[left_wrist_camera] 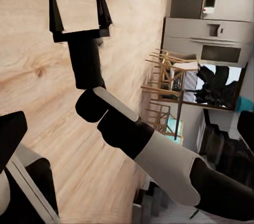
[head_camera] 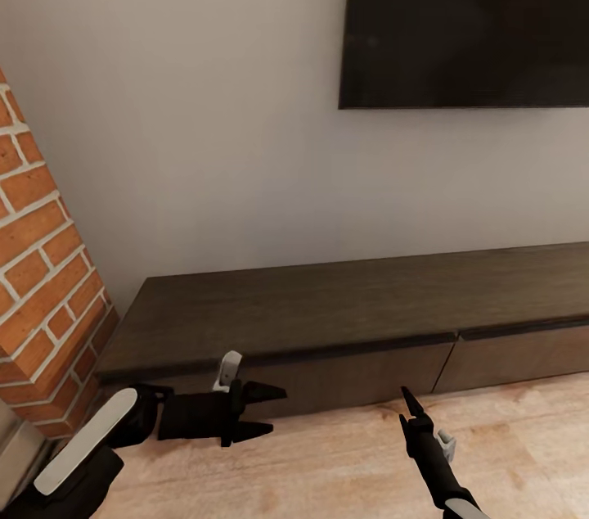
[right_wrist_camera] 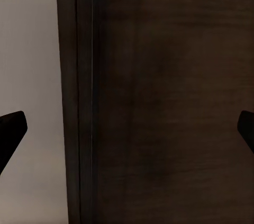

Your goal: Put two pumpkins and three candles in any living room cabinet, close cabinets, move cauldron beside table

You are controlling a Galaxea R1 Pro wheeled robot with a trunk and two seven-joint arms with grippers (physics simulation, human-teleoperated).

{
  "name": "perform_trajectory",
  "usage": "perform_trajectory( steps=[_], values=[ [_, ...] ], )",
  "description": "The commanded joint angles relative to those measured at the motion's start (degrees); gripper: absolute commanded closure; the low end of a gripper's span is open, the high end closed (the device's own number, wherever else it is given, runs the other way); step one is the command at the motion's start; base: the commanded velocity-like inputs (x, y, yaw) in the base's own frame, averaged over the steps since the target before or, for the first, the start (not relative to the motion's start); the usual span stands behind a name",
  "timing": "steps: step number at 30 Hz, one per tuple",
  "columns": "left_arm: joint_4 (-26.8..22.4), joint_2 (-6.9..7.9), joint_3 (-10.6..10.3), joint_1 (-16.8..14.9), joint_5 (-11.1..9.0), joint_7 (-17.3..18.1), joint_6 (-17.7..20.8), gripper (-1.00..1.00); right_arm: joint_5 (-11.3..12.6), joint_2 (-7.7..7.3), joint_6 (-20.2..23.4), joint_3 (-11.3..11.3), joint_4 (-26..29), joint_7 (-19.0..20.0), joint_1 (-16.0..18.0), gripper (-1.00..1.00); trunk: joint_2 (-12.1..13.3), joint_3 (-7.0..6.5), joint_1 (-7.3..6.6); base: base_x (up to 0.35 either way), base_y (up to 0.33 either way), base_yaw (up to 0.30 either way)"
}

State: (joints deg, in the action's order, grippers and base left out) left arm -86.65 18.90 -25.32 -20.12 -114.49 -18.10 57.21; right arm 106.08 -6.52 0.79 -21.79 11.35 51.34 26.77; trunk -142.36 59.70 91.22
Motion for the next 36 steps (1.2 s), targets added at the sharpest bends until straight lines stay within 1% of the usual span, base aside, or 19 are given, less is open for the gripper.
perform_trajectory(
  steps=[1,3,6,18,30,36],
  values=[
    [-0.2,0.03,-0.3,0.0,-0.7,-0.5,0.0,-1.00,0.6,-0.02,0.1,-0.4,0.0,0.2,0.0,-1.00,0.0,0.05,-0.01,0.000,0.000,0.000],
    [-0.7,0.01,-1.0,0.0,-1.0,-0.5,-0.1,-1.00,0.5,-0.02,0.1,-0.4,0.0,0.2,0.0,-1.00,0.0,0.05,-0.01,0.000,0.000,0.000],
    [-1.0,0.10,-1.3,0.1,-1.1,-0.5,-0.1,-1.00,0.5,0.01,0.1,-0.4,0.0,0.2,0.0,-1.00,0.0,0.05,-0.01,0.000,0.000,0.000],
    [-1.1,0.17,-1.3,0.1,-1.2,-0.5,-0.1,-1.00,0.3,-0.10,0.2,-0.5,0.5,0.5,0.0,-1.00,0.0,0.05,-0.01,0.099,0.012,0.000],
    [-1.1,0.09,-1.3,0.1,-1.2,-0.5,-0.1,-1.00,0.1,-0.16,1.3,-0.9,0.6,1.9,0.0,-1.00,0.0,0.05,-0.01,0.017,0.002,0.000],
    [-1.1,0.09,-1.3,0.1,-1.2,-0.5,-0.1,-1.00,0.1,-0.16,1.3,-1.0,0.6,2.0,0.0,-1.00,0.0,0.05,-0.01,0.133,0.000,0.000]
  ],
)
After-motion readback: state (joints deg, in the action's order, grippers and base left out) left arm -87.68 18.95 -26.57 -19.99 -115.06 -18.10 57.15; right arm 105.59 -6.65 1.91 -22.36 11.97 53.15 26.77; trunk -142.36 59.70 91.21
